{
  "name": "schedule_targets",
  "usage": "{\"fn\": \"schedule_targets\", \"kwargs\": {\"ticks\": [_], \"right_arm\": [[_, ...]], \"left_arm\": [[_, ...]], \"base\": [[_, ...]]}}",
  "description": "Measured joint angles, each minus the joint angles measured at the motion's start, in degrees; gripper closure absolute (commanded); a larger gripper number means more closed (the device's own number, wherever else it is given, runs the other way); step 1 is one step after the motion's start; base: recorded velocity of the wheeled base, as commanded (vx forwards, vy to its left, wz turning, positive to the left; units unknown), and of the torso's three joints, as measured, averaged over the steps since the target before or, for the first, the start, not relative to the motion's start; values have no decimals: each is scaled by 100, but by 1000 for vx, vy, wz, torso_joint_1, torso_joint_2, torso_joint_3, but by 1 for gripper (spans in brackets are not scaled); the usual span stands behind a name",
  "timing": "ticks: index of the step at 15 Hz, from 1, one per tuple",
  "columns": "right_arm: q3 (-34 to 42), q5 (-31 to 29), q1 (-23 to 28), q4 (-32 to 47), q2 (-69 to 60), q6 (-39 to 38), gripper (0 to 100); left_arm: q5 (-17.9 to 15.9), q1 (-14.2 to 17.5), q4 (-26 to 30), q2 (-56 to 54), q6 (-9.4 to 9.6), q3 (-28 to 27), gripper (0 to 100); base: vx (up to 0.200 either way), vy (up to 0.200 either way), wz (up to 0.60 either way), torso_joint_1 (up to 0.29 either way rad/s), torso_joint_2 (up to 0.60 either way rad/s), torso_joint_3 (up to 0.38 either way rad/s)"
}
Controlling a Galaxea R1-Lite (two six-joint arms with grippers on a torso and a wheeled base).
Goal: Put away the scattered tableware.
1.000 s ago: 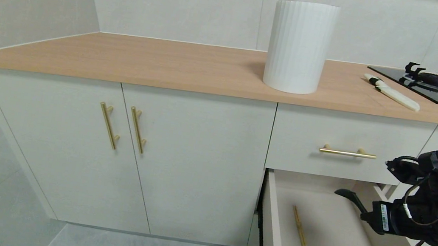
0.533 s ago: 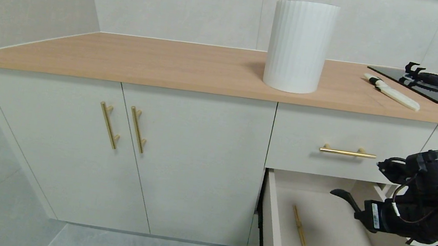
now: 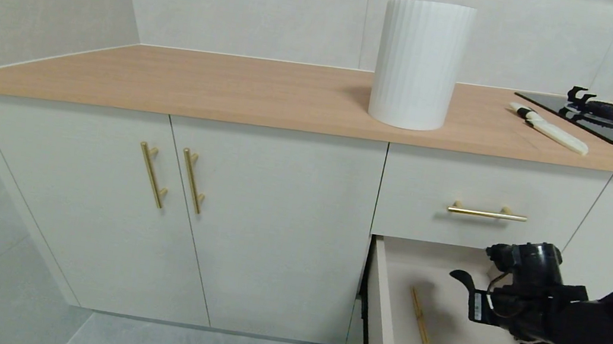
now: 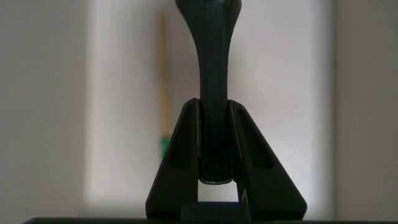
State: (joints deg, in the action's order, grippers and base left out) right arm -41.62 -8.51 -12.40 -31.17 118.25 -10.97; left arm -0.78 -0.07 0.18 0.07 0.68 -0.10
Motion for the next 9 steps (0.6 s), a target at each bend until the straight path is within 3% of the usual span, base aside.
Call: {"fn": "schedule_targets", "kwargs": {"ticks": [2,9], "right_arm": [[85,-95,-28,-361,523,5,100],[-9,-211,-22,-547,1502,13,100]], "left_arm": [[0,-2,0,0,0,0,0],[0,0,0,0,0,0,0]], "base": [[0,0,0,0,0,0],[0,0,0,0,0,0]]}}
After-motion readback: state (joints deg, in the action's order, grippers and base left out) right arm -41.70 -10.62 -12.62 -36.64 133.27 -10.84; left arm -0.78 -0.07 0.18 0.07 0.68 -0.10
